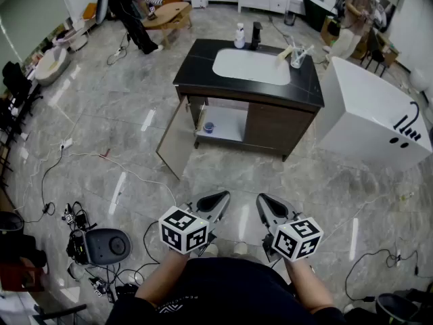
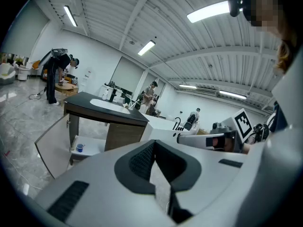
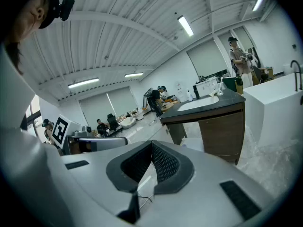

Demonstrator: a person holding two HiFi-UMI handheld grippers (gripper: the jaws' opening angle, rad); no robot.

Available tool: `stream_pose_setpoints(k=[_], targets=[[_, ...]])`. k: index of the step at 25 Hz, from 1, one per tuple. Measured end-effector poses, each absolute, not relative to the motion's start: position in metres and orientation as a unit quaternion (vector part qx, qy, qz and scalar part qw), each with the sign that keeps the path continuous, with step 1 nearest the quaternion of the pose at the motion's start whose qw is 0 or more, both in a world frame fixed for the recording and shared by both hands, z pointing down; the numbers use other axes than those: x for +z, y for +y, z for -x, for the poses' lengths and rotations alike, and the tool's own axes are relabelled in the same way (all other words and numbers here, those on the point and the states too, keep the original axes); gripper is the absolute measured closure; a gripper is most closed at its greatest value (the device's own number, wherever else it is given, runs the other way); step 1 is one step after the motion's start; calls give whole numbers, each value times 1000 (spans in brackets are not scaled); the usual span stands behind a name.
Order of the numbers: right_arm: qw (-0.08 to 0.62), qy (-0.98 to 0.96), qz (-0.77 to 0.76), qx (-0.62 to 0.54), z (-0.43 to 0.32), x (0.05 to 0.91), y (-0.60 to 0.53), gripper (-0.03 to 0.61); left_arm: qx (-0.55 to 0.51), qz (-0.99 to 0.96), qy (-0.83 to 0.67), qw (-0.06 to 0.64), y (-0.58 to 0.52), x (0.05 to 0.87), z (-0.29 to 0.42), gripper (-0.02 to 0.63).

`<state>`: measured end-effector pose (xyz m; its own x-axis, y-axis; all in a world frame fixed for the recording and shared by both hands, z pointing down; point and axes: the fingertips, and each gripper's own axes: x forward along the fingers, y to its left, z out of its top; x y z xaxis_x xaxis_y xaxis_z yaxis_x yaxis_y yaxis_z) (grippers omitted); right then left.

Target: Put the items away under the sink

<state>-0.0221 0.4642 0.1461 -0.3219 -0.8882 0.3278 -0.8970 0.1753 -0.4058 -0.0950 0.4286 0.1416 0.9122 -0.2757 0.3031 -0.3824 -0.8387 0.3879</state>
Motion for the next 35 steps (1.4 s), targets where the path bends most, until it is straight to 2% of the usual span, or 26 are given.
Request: stream_pose_setpoints(k=[14, 35], targets=[[-7, -769, -575, 279, 5, 147, 467, 543, 120, -950, -182, 222, 429, 142, 77, 612], [9, -772, -569, 283, -38, 162, 438, 543, 132, -952, -169, 217, 399, 155, 25, 612]])
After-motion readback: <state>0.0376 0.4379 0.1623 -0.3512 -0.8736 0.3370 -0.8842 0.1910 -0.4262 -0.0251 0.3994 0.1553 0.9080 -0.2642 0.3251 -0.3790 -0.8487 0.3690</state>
